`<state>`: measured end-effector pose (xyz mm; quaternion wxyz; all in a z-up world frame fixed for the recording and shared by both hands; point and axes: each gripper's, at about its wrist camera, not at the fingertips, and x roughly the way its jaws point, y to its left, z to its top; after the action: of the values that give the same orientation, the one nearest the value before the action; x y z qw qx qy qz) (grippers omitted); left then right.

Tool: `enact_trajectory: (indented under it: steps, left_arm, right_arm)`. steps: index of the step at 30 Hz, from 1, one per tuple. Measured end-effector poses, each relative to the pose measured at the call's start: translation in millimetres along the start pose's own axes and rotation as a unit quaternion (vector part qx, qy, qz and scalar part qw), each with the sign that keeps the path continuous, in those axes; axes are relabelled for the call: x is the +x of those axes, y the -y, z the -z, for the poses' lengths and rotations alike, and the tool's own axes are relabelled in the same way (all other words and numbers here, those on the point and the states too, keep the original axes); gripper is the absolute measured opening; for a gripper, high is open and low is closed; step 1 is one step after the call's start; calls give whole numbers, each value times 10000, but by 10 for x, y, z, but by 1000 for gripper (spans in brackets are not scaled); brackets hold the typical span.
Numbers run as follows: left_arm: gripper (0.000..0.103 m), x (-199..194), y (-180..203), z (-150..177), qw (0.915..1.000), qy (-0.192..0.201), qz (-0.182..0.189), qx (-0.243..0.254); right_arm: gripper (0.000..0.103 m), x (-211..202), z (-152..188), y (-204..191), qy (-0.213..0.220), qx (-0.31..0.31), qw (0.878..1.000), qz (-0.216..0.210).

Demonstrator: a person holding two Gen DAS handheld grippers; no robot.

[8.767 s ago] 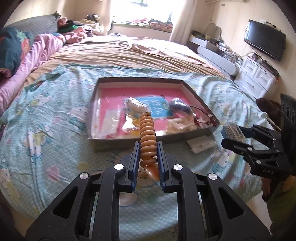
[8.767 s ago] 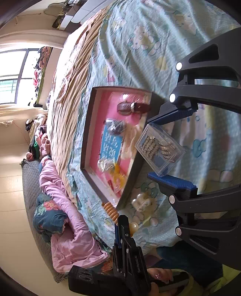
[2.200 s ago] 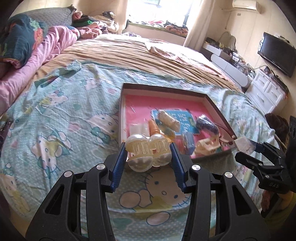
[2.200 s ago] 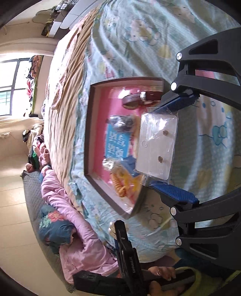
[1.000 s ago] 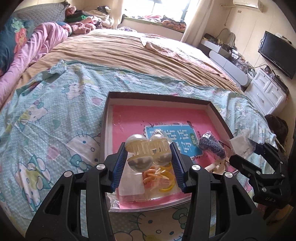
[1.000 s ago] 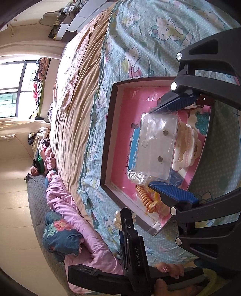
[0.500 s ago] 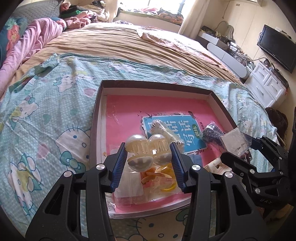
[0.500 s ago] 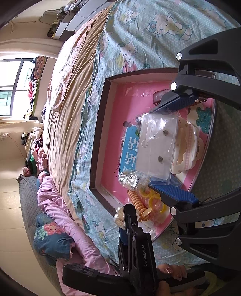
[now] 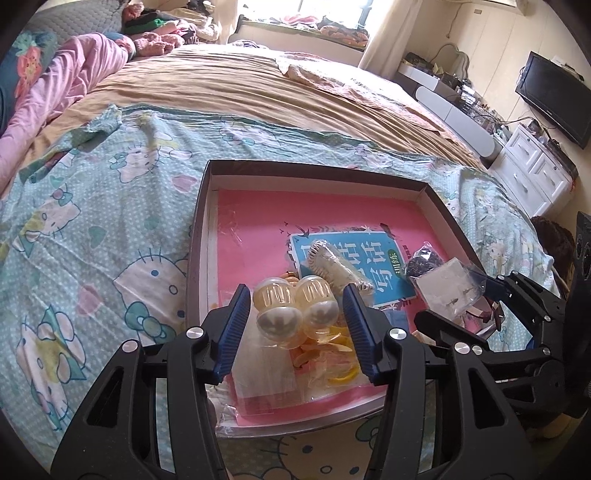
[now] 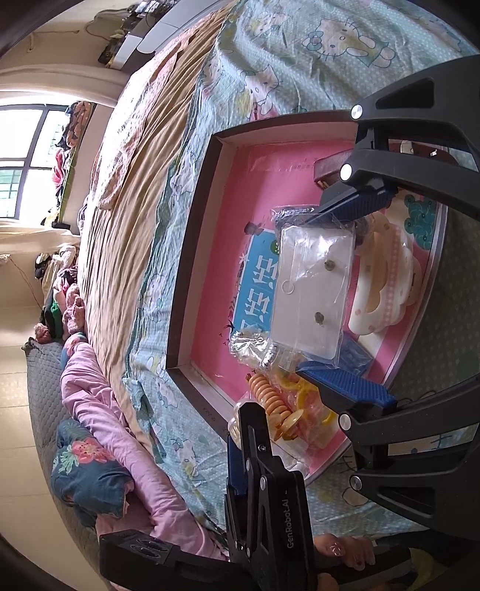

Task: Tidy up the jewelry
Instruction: 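Carry the hair ties and earring card into the box lid and release both, then withdraw both grippers up and away from the box lid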

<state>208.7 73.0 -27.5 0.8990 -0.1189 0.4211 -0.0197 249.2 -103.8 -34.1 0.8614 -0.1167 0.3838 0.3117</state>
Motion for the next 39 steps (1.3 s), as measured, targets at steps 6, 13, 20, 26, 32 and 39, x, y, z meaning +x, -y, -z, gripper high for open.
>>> enact_trajectory:
  steps: [6,13,20,26,32,39]
  left_arm:
    - [44,-4,-2,-1,10000,-7,1,-2]
    - [44,-26,-17,-8,10000,18,2,0]
    - [44,-29,-18,-11,10000,18,3,-1]
    - [49,-71,-41,-22,10000,52,-18,-17]
    - [59,-129,-37,-37,9999,96,-24,-42]
    - [75,-241,-32,-64,9998,192,-26,-100]
  right_arm:
    - [71,17,-14,-18,-15,-9,10000,-8]
    - [74,18,-7,-39,-31,-28,10000,-5]
    - [82,0,12,-37,-31,-8,10000,19]
    - [86,-53,70,-6,-46,60,10000,40]
    - [92,-152,83,11,20,86,10000,29]
    - [96,-269,82,10,107,123,9999,35]
